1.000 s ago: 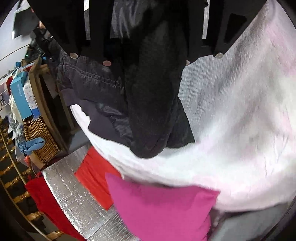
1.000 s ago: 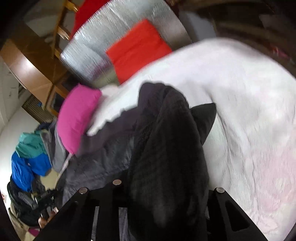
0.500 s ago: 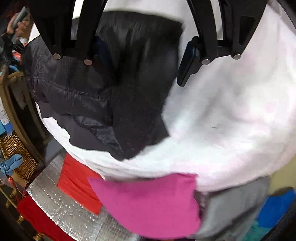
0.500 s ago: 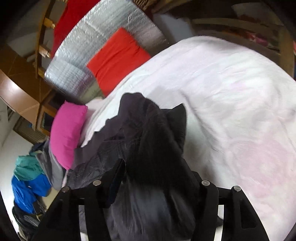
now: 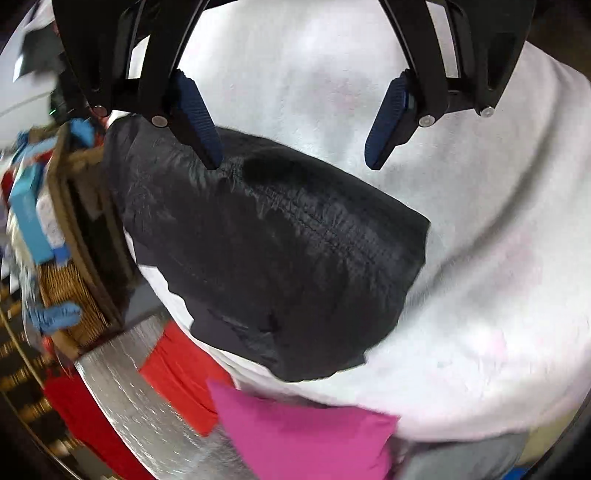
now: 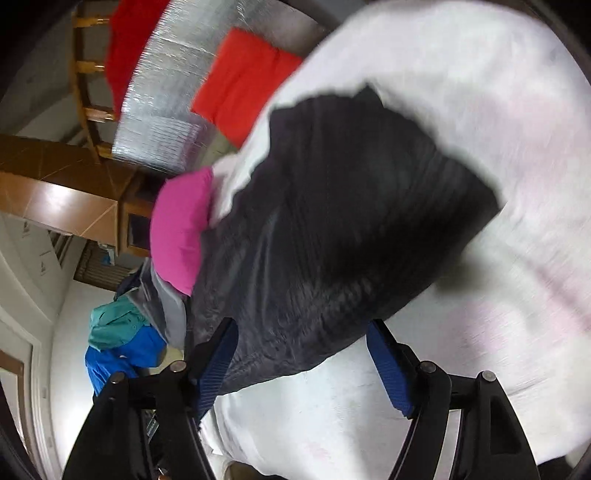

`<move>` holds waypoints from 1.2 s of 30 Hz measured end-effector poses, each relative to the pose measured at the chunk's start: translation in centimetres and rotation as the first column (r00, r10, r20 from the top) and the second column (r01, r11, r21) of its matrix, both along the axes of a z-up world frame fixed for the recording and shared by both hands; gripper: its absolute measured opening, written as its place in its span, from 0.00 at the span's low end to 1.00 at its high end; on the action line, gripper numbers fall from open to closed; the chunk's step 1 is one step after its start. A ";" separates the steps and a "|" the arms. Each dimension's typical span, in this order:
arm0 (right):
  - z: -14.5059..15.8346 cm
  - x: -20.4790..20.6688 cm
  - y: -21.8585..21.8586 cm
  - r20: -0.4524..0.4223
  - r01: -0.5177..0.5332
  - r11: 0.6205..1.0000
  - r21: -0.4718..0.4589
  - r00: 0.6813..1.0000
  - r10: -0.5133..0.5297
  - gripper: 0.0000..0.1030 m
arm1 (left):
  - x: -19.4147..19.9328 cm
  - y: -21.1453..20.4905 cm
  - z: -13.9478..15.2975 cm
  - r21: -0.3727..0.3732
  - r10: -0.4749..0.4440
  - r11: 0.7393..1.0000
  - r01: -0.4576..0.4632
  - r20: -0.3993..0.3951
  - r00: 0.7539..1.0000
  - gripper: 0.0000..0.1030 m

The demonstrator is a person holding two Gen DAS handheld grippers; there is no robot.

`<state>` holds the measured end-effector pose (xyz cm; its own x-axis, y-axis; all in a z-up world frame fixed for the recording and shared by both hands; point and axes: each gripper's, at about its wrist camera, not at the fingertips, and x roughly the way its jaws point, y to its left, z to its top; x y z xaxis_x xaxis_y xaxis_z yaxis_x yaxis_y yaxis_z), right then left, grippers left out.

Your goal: Fold large clothes

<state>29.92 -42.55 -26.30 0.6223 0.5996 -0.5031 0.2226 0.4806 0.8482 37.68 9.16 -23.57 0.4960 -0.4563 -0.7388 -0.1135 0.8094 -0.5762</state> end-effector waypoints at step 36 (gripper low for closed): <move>6.9 1.6 8.6 0.275 -0.135 0.935 -0.328 0.933 0.231 0.32 | -2.3 -5.9 5.1 0.464 -0.053 0.879 -0.114 0.333 0.941 0.78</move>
<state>31.54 -33.92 -19.44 0.6677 0.5690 -0.4801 -0.1396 0.7291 0.6700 35.36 3.28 -18.46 0.7534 -0.0766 -0.6530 -0.0167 0.9906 -0.1355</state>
